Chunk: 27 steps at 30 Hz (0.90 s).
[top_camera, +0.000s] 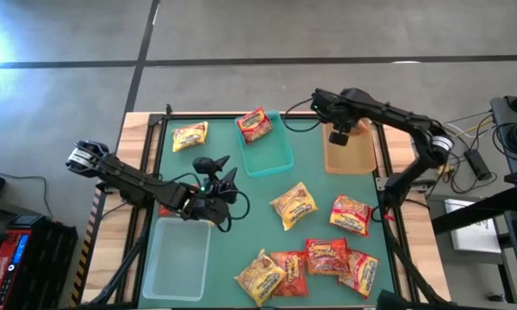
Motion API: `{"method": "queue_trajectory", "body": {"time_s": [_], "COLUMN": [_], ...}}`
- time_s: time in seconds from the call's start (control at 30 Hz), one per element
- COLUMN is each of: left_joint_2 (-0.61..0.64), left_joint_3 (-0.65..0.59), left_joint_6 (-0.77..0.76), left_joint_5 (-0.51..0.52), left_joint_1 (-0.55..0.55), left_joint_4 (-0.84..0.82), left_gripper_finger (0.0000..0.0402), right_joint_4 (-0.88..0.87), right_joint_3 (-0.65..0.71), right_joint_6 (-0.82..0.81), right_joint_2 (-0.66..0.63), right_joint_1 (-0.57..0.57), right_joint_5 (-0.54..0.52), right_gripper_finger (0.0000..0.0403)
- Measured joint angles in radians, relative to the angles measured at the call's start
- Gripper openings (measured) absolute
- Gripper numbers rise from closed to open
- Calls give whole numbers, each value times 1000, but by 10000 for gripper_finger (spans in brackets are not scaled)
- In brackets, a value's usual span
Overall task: Sort Maruchan noodles
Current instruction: Put the top left orange noodle pack into the orange bin
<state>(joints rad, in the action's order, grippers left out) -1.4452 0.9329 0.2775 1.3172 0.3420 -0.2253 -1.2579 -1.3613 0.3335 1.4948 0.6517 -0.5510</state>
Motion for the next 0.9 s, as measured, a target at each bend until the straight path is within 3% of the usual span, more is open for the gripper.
{"method": "queue_trajectory", "body": {"time_s": [0.4, 0.9], "left_joint_2": [0, -1], "left_joint_3": [0, 0], "left_joint_6": [2, 23], "left_joint_5": [-1, -1], "left_joint_1": [-1, -5], "left_joint_4": [-29, -30], "left_gripper_finger": [242, 242], "right_joint_4": [15, 144], "right_joint_3": [0, 0], "right_joint_6": [203, 255], "right_joint_2": [169, 247], "right_joint_1": [56, 127], "right_joint_5": [-19, -37], "right_gripper_finger": [107, 122]}}
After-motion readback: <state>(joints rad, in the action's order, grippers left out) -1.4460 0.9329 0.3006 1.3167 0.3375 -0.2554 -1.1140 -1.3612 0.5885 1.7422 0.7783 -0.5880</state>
